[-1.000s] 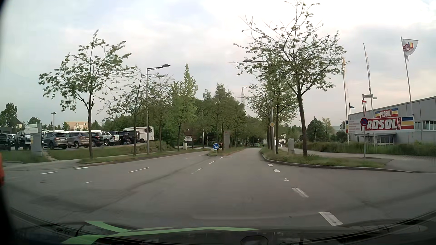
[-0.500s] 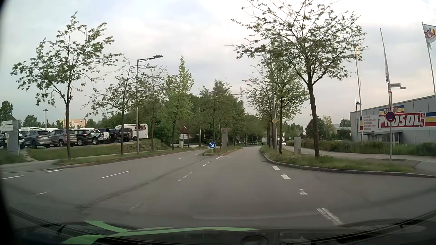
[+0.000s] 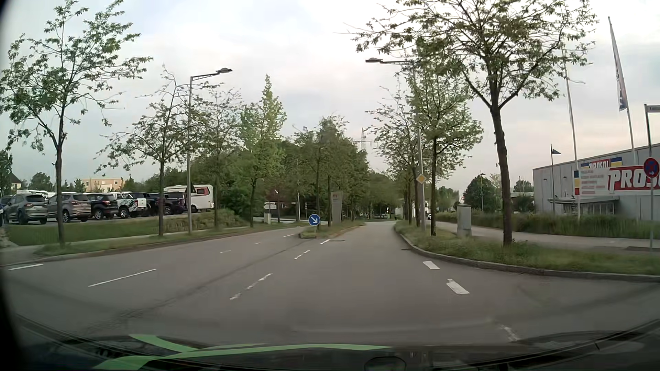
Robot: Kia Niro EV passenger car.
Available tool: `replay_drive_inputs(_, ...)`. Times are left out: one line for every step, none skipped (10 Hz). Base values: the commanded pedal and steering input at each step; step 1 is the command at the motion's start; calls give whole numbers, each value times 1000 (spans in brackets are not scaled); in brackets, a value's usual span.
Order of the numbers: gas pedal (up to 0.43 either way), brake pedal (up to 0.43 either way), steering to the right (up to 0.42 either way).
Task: Follow the waypoints while adhering to traffic rules and regulations
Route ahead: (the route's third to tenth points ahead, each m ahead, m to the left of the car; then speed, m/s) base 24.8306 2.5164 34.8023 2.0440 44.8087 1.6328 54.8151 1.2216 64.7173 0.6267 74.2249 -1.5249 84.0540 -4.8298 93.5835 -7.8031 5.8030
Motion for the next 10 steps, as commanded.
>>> replay_drive_inputs(79,0,6)
replay_drive_inputs(8,0,6)
replay_drive_inputs(0,0,8)
replay_drive_inputs(0,0,10)
replay_drive_inputs(0,0,10)
replay_drive_inputs(0,0,10)
replay_drive_inputs(0,0,10)
replay_drive_inputs(0,0,9)
replay_drive_inputs(0,0,6)
replay_drive_inputs(0,0,5)
